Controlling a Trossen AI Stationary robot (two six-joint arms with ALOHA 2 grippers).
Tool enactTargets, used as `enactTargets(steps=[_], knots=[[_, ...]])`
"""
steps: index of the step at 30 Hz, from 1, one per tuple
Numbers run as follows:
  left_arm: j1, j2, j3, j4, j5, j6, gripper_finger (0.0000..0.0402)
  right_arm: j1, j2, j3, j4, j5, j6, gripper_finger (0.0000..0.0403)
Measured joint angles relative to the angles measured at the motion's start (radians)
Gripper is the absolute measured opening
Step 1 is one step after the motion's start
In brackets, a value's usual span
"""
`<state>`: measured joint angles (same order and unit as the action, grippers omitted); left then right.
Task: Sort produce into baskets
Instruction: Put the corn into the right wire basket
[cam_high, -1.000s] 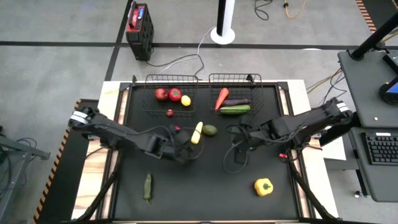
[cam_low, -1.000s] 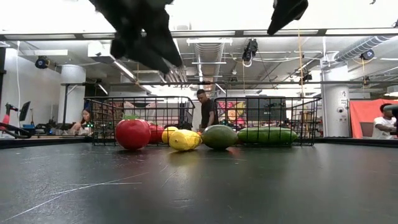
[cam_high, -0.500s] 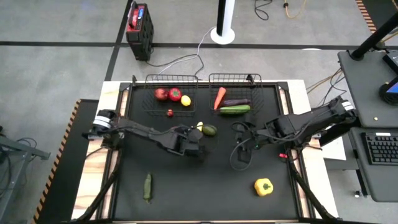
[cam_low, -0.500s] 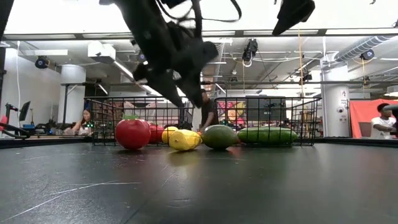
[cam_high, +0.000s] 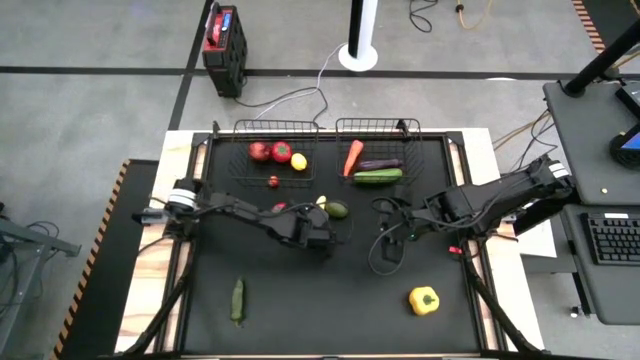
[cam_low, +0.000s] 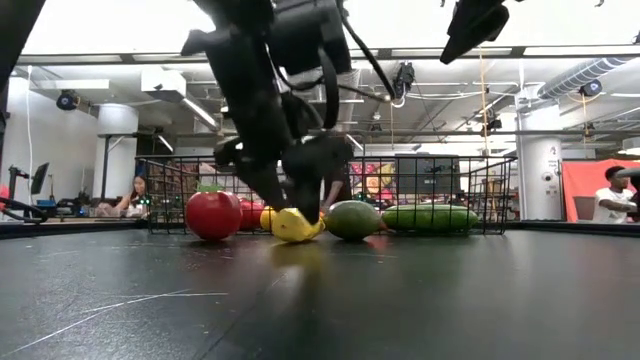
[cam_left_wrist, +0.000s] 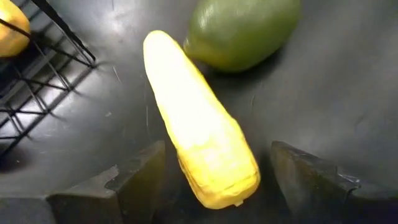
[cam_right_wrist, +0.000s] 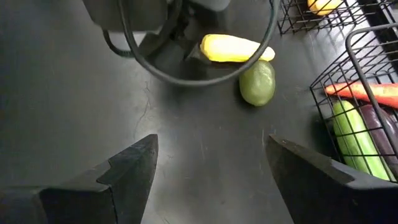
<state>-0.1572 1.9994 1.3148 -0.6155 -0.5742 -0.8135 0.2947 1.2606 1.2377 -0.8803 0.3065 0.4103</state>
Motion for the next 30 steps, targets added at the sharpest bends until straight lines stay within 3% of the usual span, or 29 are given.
enactTargets(steps=[9,22,30], knots=[[0.002,0.046,0.000,0.004,0.000,-0.005,0.0269,0.000,0.000,0.000,0.004,0.000,0.012,0.0288],[0.002,0.047,-0.002,0.005,-0.001,0.004,0.0186,0.000,0.001,-0.002,0.014,0.001,0.010,0.0288],[-0.005,0.046,-0.006,-0.021,-0.010,0.026,0.0173,0.000,0.002,-0.018,0.027,0.001,-0.009,0.0288]])
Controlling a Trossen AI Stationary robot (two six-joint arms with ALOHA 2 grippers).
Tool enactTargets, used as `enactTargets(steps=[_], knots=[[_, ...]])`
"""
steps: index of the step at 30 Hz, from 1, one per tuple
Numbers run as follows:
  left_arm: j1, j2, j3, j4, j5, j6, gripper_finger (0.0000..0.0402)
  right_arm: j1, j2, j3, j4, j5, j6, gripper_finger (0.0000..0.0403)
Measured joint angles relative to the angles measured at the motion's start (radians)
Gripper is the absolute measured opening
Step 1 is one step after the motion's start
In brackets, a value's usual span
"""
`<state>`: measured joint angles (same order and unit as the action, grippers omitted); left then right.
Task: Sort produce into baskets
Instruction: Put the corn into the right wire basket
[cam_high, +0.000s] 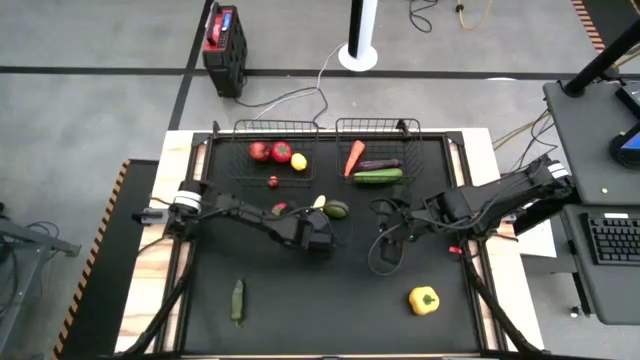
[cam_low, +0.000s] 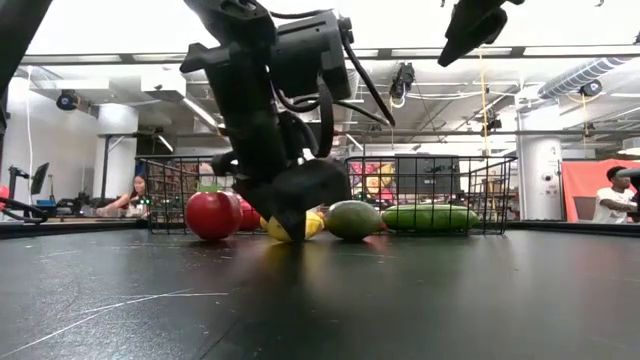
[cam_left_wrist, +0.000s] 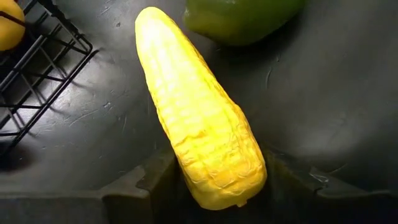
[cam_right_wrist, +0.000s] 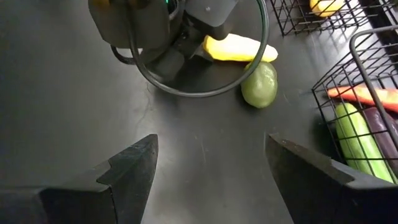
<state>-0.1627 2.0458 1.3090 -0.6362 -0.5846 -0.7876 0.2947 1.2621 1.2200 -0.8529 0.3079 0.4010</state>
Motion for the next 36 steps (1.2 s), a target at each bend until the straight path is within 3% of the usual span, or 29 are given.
enactTargets(steps=[11,19,25,30,36], knots=[[-0.095,-0.111,-0.003,-0.018,-0.036,0.079,0.0171,0.000,0.000,-0.115,0.180,0.009,-0.037,0.0288],[-0.183,-0.272,-0.020,-0.044,-0.168,0.115,0.0171,0.000,0.000,-0.265,0.517,0.038,-0.095,0.0288],[-0.273,-0.416,-0.091,0.032,-0.271,0.222,0.0171,0.000,-0.001,-0.347,0.762,0.087,-0.143,0.0288],[-0.345,-0.546,-0.269,0.363,-0.293,0.477,0.0171,-0.001,0.003,-0.397,0.970,0.121,-0.205,0.0288],[-0.370,-0.668,-0.586,1.078,-0.110,0.794,0.0171,-0.002,0.058,-0.441,1.296,0.121,-0.308,0.0288]])
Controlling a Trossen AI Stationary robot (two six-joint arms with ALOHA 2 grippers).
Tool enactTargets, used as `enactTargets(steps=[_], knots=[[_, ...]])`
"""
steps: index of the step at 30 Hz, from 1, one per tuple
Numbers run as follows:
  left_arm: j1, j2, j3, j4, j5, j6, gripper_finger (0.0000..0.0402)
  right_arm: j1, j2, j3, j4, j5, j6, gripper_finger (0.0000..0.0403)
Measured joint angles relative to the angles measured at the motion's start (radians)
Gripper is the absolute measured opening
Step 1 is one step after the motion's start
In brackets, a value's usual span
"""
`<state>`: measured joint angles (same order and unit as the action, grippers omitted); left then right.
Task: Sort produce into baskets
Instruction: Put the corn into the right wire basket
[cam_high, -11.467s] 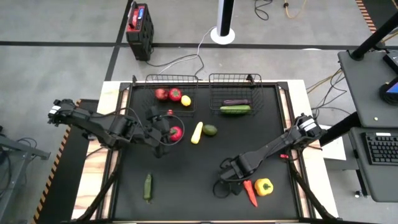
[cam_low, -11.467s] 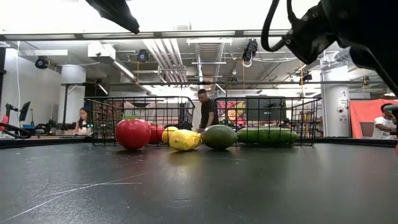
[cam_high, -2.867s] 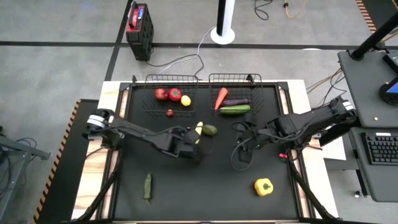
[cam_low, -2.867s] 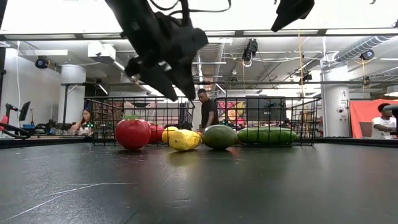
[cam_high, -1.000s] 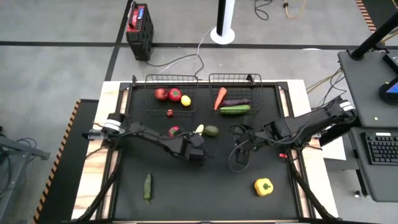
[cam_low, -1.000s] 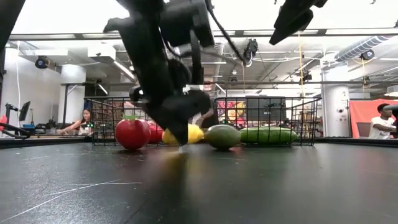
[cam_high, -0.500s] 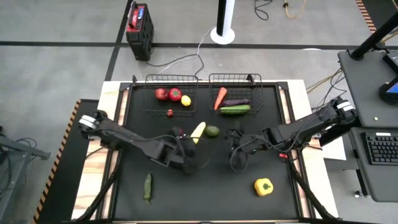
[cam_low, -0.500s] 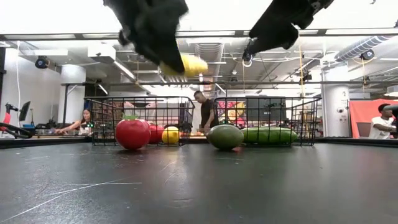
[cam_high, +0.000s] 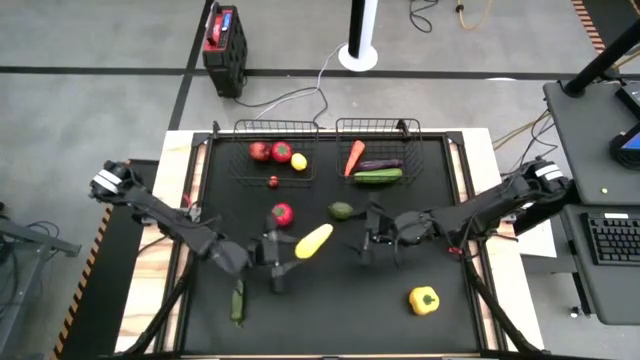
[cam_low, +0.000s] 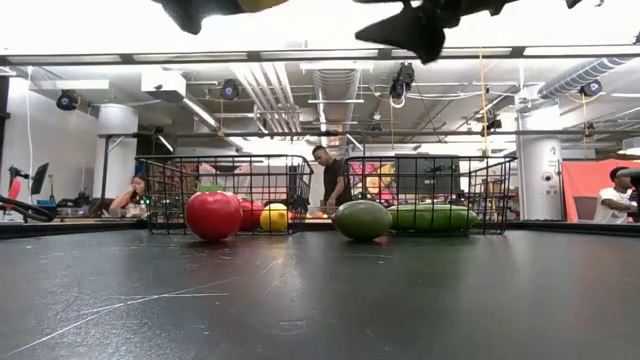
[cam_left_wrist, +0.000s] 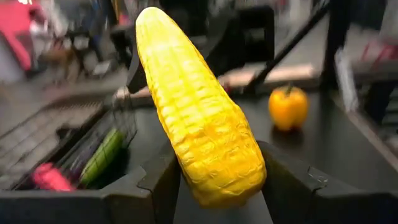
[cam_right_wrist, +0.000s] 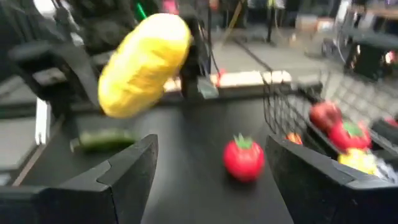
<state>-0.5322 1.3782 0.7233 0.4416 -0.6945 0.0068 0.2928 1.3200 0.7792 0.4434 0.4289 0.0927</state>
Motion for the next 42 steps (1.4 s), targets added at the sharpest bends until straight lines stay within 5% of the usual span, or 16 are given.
enactTargets(steps=[6,15,27,38,42], knots=[[0.001,-0.007,-0.200,0.449,0.031,0.137,0.0171,0.001,0.122,0.000,0.299,-0.083,-0.042,0.0288],[0.001,0.042,-0.223,0.506,0.032,0.230,0.0171,-0.032,0.346,0.031,0.758,-0.095,-0.052,0.0288],[0.002,0.110,-0.173,0.508,0.034,0.267,0.0171,-0.047,0.452,0.151,0.766,-0.197,-0.072,0.0275],[0.004,0.110,-0.176,0.504,-0.020,0.222,0.0208,-0.047,0.451,0.151,0.767,-0.201,-0.085,0.0114],[0.004,0.110,-0.176,0.489,-0.078,0.203,0.0230,-0.048,0.445,0.151,0.762,-0.201,-0.094,0.0112]])
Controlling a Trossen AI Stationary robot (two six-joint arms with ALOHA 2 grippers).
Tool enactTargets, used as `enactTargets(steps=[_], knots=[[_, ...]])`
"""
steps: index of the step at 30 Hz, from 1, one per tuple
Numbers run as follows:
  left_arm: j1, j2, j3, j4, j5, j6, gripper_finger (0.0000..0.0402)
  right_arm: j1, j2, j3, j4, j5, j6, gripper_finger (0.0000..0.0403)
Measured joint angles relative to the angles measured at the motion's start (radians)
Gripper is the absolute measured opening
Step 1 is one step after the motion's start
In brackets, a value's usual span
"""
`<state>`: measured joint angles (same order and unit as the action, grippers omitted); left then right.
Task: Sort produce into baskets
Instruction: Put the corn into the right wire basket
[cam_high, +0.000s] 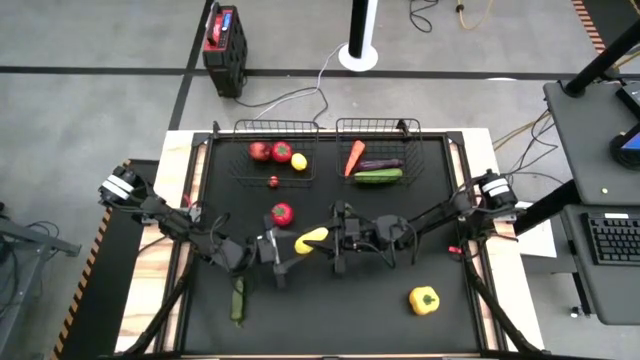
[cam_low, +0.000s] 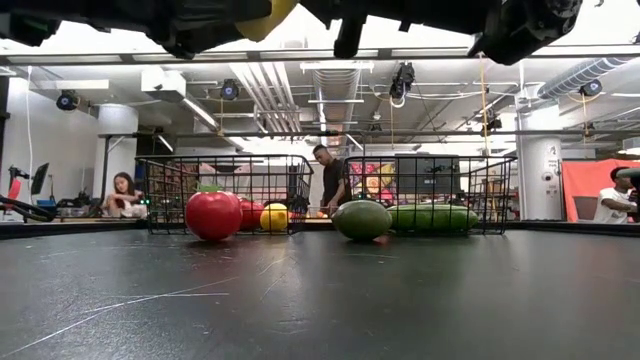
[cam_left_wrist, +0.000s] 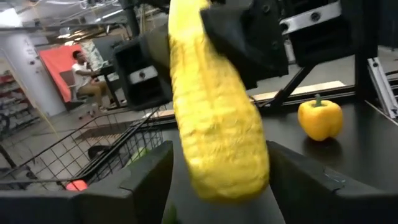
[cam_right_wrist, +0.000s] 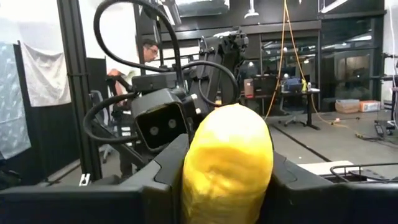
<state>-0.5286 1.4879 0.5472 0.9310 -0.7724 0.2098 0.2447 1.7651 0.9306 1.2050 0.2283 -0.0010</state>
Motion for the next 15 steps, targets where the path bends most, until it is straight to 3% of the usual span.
enactTargets(steps=[7,11,15], knots=[[-0.001,0.000,0.000,-0.006,-0.008,-0.121,0.0244,-0.020,-0.130,0.005,-0.262,0.040,0.008,0.0112],[0.000,-0.001,0.000,-0.027,-0.016,-0.173,0.0244,-0.053,-0.248,0.067,-0.596,0.100,0.022,0.0112],[0.000,-0.006,0.000,-0.098,-0.061,-0.211,0.0244,-0.105,-0.329,0.200,-1.045,0.201,0.031,0.0112]])
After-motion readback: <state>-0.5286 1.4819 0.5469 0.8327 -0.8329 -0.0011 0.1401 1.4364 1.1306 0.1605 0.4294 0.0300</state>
